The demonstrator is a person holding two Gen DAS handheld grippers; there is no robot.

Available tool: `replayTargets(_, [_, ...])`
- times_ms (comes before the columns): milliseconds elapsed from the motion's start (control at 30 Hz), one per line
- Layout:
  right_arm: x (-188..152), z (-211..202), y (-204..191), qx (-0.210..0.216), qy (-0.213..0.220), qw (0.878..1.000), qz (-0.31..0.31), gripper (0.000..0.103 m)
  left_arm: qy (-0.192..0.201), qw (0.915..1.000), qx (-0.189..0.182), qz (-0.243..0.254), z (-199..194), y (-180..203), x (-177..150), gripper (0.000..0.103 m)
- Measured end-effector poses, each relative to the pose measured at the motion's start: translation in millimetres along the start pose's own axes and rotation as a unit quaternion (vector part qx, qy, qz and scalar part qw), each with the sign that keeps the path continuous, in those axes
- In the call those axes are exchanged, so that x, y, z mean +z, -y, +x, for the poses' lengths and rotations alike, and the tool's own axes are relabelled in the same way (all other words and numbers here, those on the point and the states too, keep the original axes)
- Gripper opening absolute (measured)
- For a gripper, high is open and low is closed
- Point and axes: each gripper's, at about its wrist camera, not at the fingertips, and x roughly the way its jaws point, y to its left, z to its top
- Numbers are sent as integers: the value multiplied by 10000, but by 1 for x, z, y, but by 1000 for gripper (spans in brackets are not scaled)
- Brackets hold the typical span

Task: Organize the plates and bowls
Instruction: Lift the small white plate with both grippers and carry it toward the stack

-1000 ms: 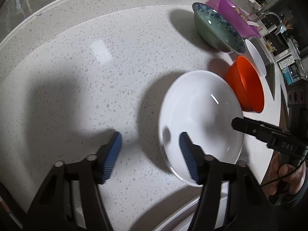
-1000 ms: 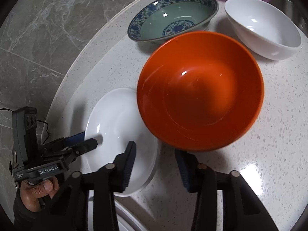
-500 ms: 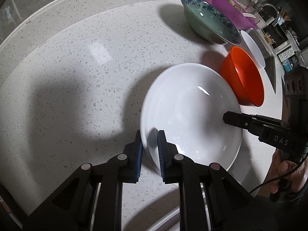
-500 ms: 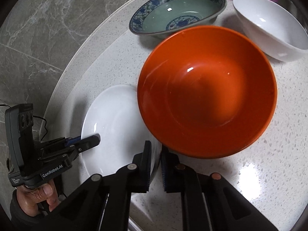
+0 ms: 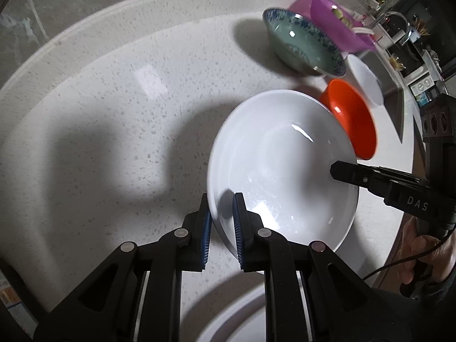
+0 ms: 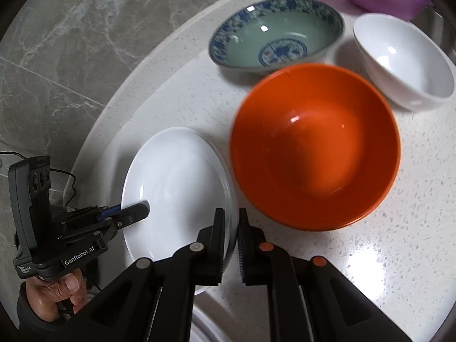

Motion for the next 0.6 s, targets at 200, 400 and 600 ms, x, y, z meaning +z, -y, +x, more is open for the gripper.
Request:
replayTargets(200, [-4, -24, -16, 159, 96, 9997, -150, 10, 311, 9995, 47, 1, -46, 6, -7, 13])
replayTargets(400, [-18, -52, -35, 335, 160, 9987, -352, 10, 527, 9986, 53, -55, -82, 12, -28, 13])
replayTargets(600, [-35, -69, -48, 379, 137, 9977, -548, 10, 648, 9977, -4, -221, -104, 14, -60, 13])
